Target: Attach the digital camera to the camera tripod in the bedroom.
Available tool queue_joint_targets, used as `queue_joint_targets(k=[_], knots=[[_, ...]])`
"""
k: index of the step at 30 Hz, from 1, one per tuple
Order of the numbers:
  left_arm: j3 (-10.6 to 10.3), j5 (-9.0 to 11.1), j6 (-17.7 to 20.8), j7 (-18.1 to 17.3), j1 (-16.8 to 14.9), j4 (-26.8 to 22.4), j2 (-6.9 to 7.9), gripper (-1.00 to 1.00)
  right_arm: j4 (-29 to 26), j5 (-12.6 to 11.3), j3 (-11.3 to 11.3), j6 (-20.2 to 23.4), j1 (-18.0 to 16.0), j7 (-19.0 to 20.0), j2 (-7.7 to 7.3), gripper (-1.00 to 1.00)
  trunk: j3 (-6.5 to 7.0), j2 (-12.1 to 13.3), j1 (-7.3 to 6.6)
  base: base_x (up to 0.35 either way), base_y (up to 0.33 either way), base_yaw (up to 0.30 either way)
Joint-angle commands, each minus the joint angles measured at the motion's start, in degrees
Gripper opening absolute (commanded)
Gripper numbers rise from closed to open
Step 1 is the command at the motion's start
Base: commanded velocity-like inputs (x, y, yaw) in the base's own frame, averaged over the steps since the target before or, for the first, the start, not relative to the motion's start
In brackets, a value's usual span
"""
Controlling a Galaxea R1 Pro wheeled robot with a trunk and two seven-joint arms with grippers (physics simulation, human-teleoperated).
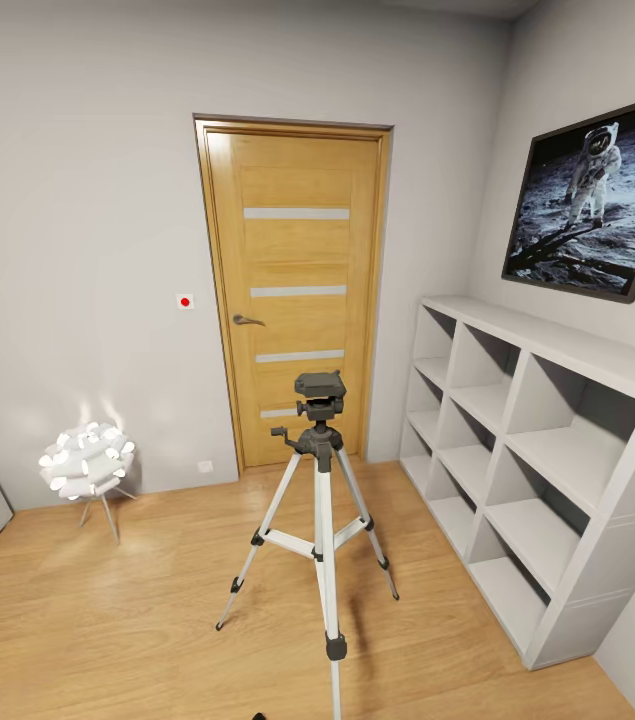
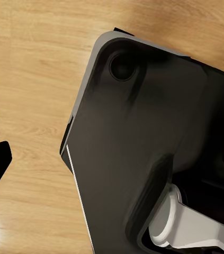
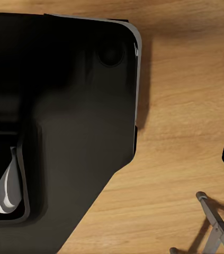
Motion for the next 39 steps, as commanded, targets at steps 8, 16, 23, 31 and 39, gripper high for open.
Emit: queue_joint_targets(k=[8,16,23,31,39], knots=[[0.0,0.0,-0.4,0.0,0.0,0.0,0.0,1.0,0.0,0.1,-0.3,-0.2,0.0,-0.2,0.13,1.0,0.0,0.0,0.02,0.0,0.0,0.0],[0.0,0.1,-0.4,0.0,0.0,0.0,0.02,1.0,0.0,0.3,-0.4,-0.1,0.0,-0.6,0.15,1.0,0.0,0.0,0.02,0.0,0.0,0.0],[0.0,0.2,-0.4,0.0,0.0,0.0,0.0,1.0,-4.6,1.2,0.0,0.6,-0.1,-0.3,-0.44,1.0,0.0,0.0,0.02,0.0,0.0,0.0],[0.0,0.0,-0.4,0.0,0.0,0.0,-0.09,1.0,-39.0,6.5,0.7,20.9,-0.5,0.2,-1.44,1.0,0.0,0.0,0.02,0.0,0.0,0.0],[-0.1,0.0,-0.4,0.0,0.0,0.0,-0.09,1.0,-53.3,6.5,0.5,35.4,-8.6,0.8,-1.62,1.0,0.0,0.0,0.02,0.0,0.0,0.0]])
